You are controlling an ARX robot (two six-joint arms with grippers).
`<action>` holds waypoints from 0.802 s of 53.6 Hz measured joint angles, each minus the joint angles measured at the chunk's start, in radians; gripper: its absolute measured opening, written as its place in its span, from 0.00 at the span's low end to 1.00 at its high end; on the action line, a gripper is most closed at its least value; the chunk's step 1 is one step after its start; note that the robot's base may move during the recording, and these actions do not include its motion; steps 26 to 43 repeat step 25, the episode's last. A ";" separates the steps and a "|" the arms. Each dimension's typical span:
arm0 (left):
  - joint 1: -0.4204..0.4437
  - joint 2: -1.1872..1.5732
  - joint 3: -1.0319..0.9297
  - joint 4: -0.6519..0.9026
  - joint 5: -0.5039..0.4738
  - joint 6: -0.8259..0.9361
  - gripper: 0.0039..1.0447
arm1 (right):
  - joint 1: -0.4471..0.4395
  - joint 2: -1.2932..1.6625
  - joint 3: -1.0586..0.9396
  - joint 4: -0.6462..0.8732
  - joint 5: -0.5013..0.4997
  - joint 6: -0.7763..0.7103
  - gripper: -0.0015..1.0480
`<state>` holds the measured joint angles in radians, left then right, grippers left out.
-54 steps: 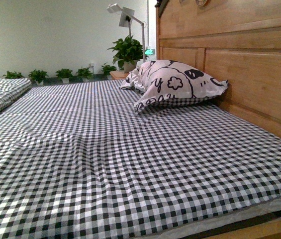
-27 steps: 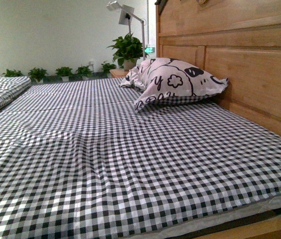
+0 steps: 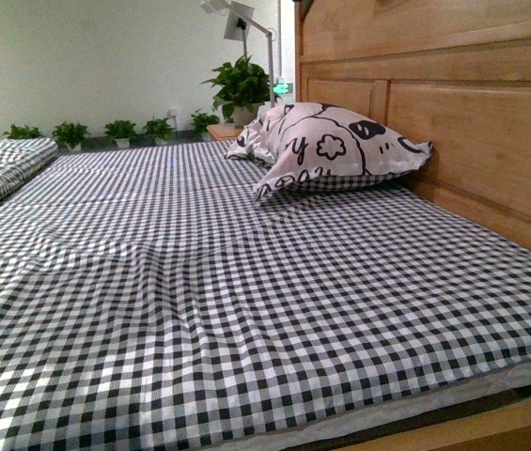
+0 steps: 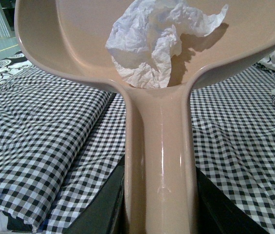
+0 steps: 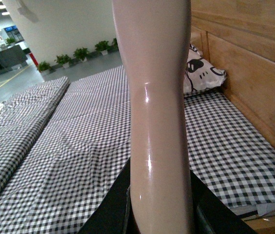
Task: Clean up trash
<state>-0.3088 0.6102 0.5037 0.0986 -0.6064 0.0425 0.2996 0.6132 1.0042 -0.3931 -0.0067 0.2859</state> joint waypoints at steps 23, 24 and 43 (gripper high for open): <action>0.000 0.000 0.000 0.000 0.000 -0.003 0.25 | 0.000 0.000 0.000 0.000 0.000 -0.003 0.18; 0.000 0.000 0.000 0.000 0.000 -0.003 0.25 | 0.000 0.000 0.000 0.000 0.000 -0.003 0.18; 0.000 0.000 0.000 0.000 0.000 -0.003 0.25 | 0.000 0.000 0.000 0.000 0.000 -0.003 0.18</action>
